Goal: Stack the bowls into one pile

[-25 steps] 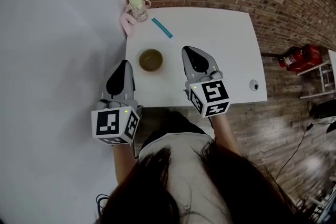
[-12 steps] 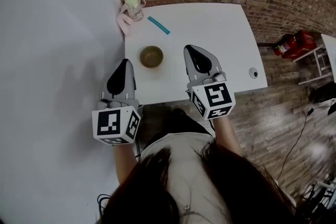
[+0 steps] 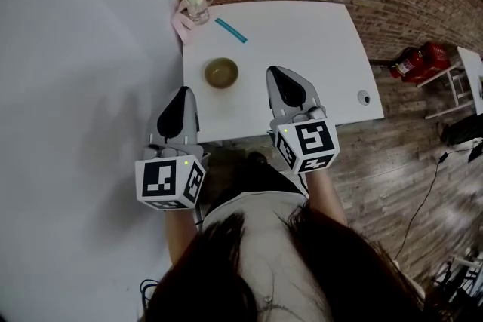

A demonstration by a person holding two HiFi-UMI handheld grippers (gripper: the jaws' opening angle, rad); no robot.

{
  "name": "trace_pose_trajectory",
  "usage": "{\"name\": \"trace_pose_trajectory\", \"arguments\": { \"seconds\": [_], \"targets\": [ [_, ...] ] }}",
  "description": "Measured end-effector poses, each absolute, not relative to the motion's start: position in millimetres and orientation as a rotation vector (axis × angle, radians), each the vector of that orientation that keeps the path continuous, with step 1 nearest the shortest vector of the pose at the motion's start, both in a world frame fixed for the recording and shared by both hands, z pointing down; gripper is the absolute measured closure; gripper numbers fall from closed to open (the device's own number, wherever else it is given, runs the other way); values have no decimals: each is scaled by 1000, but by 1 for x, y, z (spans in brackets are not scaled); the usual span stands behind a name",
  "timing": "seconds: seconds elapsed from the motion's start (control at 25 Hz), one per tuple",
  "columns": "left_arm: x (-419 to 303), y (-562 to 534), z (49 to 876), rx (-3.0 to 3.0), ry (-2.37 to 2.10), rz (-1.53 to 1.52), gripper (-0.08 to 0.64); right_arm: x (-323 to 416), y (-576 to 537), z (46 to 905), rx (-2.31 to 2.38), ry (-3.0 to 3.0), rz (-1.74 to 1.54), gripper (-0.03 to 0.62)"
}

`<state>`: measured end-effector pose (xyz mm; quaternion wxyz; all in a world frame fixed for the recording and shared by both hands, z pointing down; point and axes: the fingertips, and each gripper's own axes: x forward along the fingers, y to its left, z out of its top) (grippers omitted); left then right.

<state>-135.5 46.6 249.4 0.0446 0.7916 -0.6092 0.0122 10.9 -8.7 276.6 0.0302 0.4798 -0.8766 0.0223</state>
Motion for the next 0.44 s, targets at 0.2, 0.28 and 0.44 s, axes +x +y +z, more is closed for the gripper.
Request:
{"name": "trace_pose_trajectory", "arguments": {
  "seconds": [0.2, 0.28, 0.44],
  "targets": [
    [-137, 56, 249, 2429, -1855, 30, 560, 8, 3, 275, 1488, -2699, 55, 591],
    [-136, 59, 248, 2432, -1854, 31, 560, 10, 7, 274, 1493, -2697, 57, 591],
    [-132, 63, 245, 2436, -1851, 28, 560, 15, 11, 272, 1508, -2687, 63, 592]
  ]
}}
